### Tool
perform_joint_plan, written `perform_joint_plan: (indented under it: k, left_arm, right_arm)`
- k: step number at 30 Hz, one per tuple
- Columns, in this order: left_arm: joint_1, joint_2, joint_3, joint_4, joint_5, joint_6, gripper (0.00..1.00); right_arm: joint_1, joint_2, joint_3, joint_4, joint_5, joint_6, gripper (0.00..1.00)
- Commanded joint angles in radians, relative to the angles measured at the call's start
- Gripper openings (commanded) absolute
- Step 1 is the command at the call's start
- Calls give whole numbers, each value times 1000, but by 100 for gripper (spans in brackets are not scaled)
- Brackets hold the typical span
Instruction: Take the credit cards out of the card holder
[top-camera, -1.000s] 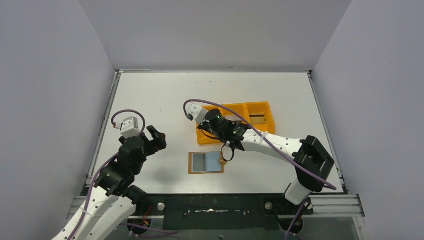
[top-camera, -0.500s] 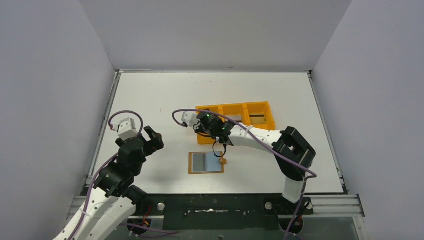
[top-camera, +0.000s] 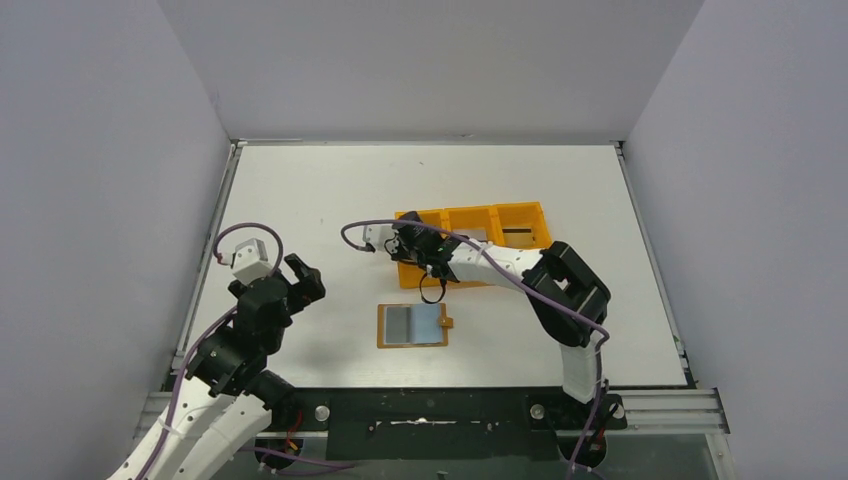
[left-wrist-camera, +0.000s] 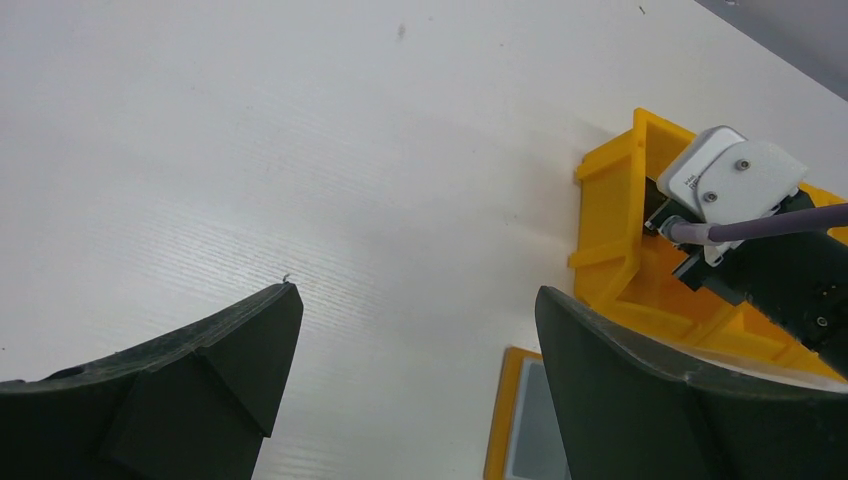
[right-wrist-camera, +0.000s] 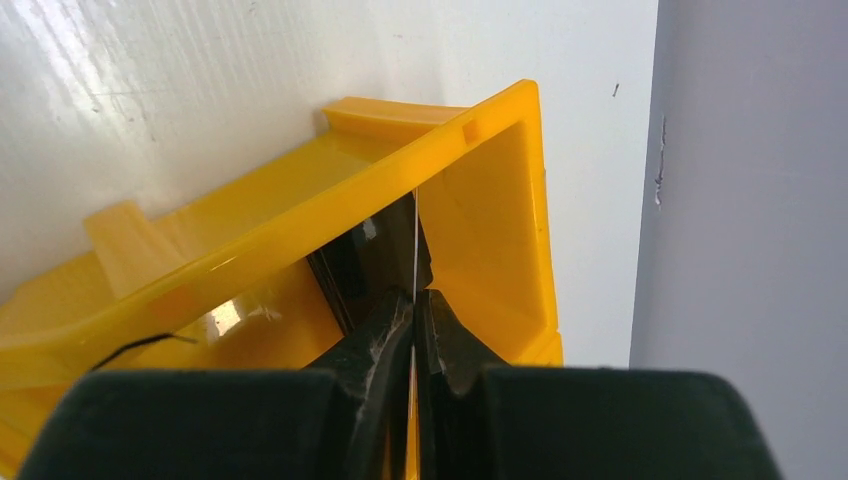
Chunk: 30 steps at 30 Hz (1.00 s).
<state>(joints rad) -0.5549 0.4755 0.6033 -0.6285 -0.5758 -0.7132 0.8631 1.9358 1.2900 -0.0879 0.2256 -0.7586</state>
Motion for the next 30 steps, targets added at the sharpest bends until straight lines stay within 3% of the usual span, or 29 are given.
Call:
perform_joint_plan:
  k: [1, 4, 9, 13, 22, 26, 30]
  left_arm:
    - [-3, -26, 43, 3, -43, -18, 88]
    - [-4, -35, 43, 0, -48, -21, 88]
    - [-5, -33, 43, -1, -48, -22, 88]
    - [-5, -27, 44, 0, -46, -22, 88]
    - [-6, -19, 44, 1, -38, -20, 88]
    - [-6, -11, 41, 7, -29, -16, 88]
    - [-7, 4, 43, 8, -20, -14, 88]
  right_arm:
    - [-25, 39, 37, 97, 3, -52, 4]
    - [-40, 69, 35, 135, -8, -51, 17]
    - [-41, 68, 38, 119, -37, -15, 21]
    - [-56, 24, 7, 126, -79, 31, 33]
    - [-83, -38, -14, 109, -147, 113, 38]
    - [-84, -122, -24, 120, -158, 259, 42]
    - [-83, -259, -65, 109, -149, 587, 47]
